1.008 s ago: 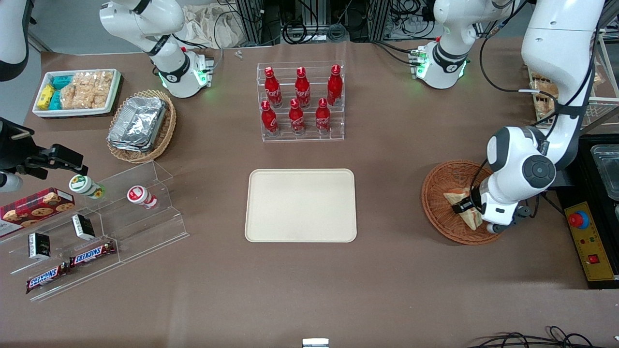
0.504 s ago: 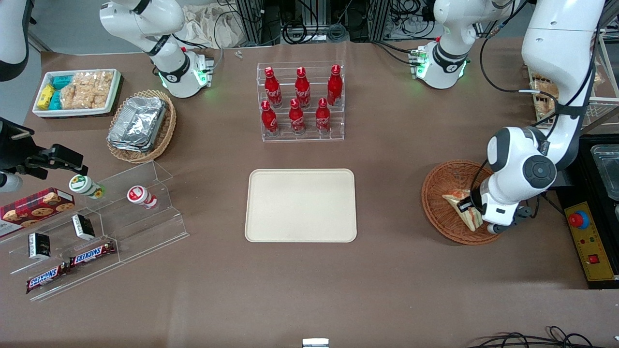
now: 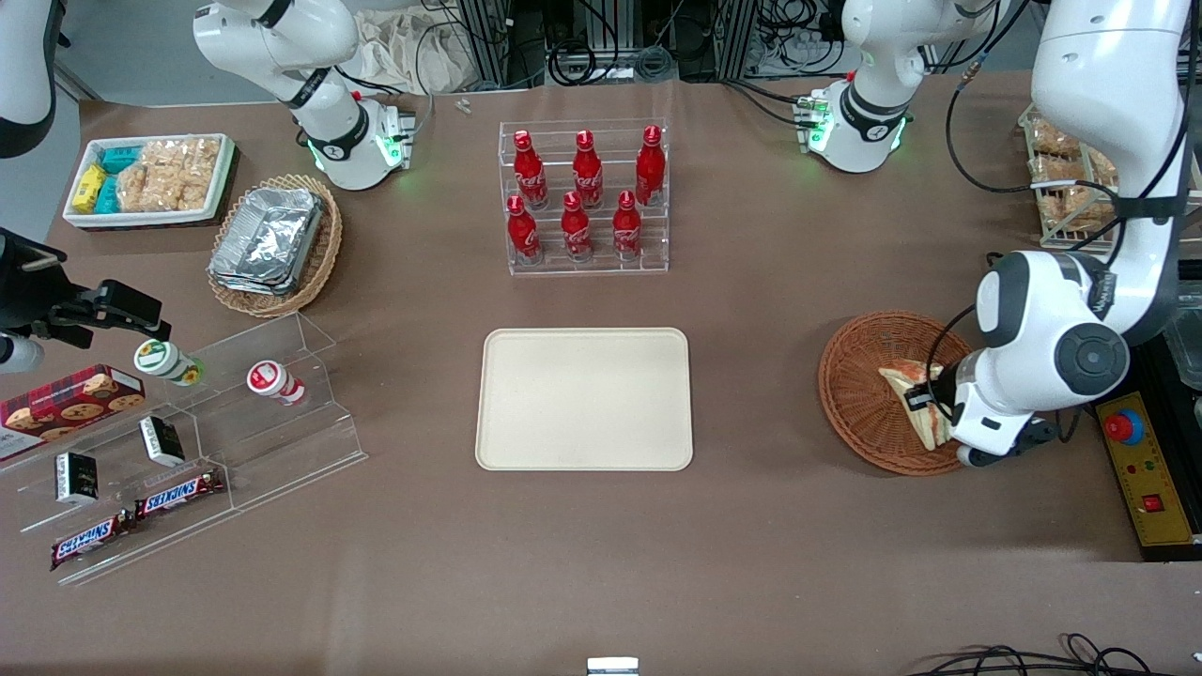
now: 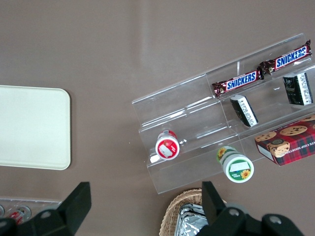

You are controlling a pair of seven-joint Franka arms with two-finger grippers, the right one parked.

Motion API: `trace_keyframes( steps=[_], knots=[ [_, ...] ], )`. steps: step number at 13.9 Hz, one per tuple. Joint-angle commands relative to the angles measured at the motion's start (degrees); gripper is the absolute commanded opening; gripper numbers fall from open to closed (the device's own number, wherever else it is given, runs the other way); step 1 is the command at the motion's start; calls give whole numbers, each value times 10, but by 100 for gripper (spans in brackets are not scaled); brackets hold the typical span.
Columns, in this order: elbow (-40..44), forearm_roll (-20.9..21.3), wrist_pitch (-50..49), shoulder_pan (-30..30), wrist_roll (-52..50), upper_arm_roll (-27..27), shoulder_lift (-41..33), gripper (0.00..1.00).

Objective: Place sandwich from basket to tray
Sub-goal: 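Lift the sandwich out of the basket with the left gripper, then carry the sandwich over the cream tray with the left gripper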

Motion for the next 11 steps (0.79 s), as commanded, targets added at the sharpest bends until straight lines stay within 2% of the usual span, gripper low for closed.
trace_keyframes(
  steps=[1, 3, 5, 9, 11],
  knots=[
    [109, 9, -103, -31, 16, -4, 10, 0],
    [176, 9, -168, -72, 18, -4, 10, 0],
    [215, 8, -191, -112, 15, -4, 8, 0],
    [226, 9, -199, -207, 0, -4, 11, 0],
    [226, 6, -192, -254, -27, -3, 42, 0]
  ],
)
